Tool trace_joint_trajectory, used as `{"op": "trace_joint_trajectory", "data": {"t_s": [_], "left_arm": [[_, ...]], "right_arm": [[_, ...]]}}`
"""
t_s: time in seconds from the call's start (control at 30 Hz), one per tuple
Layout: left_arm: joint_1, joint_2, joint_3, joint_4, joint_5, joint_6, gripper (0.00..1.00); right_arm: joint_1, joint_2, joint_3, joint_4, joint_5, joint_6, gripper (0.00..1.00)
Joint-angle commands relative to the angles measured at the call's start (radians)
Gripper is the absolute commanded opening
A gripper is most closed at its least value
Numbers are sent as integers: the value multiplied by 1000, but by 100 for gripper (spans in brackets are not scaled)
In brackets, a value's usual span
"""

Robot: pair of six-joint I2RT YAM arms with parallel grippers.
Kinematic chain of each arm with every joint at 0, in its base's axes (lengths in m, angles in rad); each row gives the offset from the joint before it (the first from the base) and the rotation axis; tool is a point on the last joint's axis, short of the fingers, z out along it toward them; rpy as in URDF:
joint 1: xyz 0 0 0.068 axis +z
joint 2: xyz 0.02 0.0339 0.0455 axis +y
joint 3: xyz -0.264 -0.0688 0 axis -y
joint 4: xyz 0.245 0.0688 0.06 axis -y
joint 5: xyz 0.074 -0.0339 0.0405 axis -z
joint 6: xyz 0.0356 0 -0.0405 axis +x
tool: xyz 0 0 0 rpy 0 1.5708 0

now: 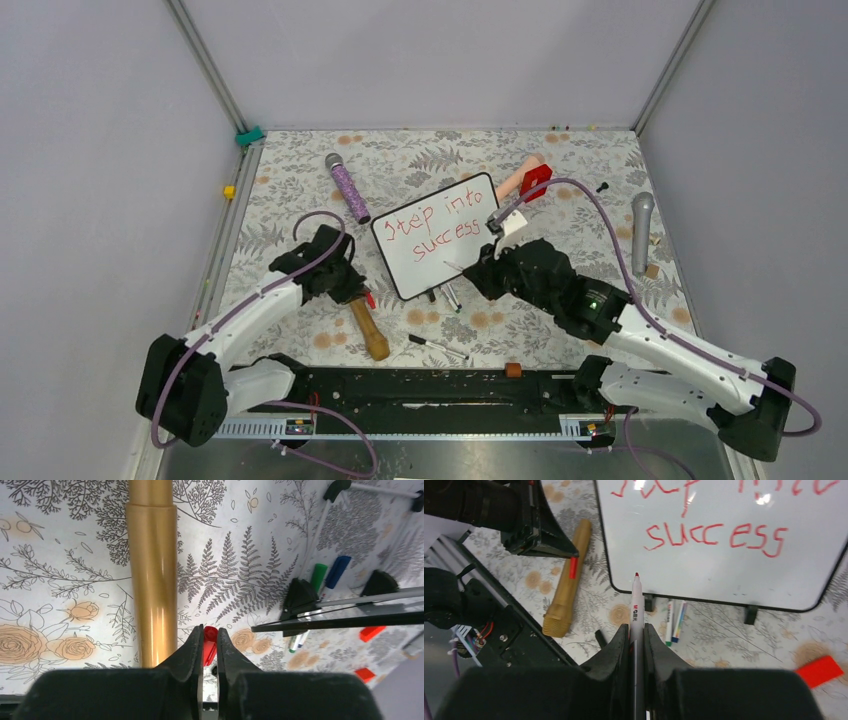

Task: Write a sentence on the whiteboard
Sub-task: Pick up the pen cap from the center of the board, then insert the whiteboard marker without the cap into the pen cap.

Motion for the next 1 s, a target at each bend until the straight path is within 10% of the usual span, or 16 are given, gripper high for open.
{"op": "trace_joint_trajectory", "data": {"t_s": [0.0,0.47,0.97], "left_arm": [[55,-101,-24,-11,98,-106,0],[178,-277,-214,279,502,-447,0],[207,-296,-234,326,527,-484,0]], "right_arm": [[77,43,-52,228,-7,35,0],[302,196,-147,616,110,-17,0],[334,197,-224,651,144,-24,0]]}}
